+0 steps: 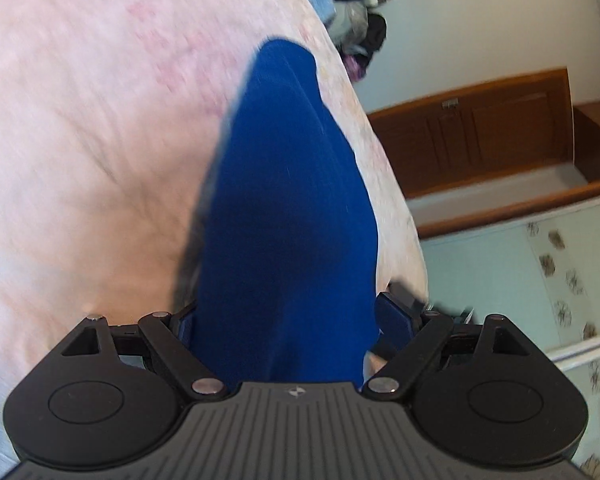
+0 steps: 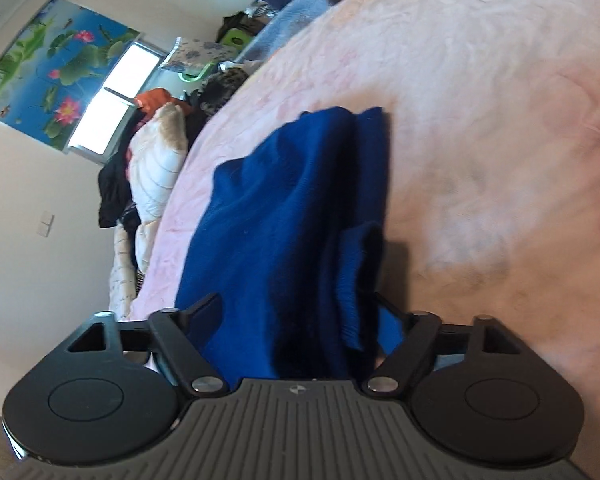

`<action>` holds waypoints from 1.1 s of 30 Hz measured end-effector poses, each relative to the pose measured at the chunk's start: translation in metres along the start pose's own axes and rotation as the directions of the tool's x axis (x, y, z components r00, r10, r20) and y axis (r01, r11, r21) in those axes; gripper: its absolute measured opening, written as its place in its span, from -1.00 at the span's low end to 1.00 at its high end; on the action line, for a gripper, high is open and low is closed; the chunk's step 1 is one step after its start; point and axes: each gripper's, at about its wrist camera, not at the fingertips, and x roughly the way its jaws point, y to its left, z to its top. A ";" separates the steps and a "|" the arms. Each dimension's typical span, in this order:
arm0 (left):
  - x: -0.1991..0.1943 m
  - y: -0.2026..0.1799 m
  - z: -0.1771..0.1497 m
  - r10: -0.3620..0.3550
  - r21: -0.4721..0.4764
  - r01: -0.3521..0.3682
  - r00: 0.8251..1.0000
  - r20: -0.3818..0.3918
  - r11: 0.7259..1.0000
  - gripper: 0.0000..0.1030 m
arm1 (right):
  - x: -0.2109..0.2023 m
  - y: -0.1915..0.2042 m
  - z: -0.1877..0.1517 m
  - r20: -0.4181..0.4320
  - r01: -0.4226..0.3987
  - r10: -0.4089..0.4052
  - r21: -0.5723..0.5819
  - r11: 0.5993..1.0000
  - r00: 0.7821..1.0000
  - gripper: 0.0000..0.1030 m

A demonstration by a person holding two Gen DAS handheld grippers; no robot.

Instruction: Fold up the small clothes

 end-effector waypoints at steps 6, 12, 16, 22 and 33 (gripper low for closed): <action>0.012 -0.004 -0.007 0.106 0.017 -0.105 0.992 -0.073 0.994 -0.47 | 0.019 0.003 0.013 0.000 -0.032 0.032 0.041 0.999 0.999 0.69; 0.007 -0.009 -0.011 0.139 0.049 -0.136 0.988 -0.064 0.989 -0.76 | 0.031 0.004 0.007 -0.044 0.004 -0.004 0.001 1.000 0.999 -0.44; 0.006 -0.014 -0.010 0.147 0.099 -0.142 0.988 -0.054 0.985 -0.79 | 0.026 0.008 0.007 -0.042 -0.001 0.001 -0.001 1.000 0.999 -0.44; -0.006 -0.018 -0.011 0.116 0.137 -0.110 0.992 -0.042 0.985 -0.80 | 0.015 0.021 0.002 -0.065 -0.016 0.014 -0.029 0.999 0.998 -0.44; -0.010 -0.005 -0.017 0.117 0.094 -0.111 0.992 -0.056 0.989 -0.79 | 0.002 0.029 -0.039 -0.099 -0.016 0.014 -0.024 1.000 0.995 -0.44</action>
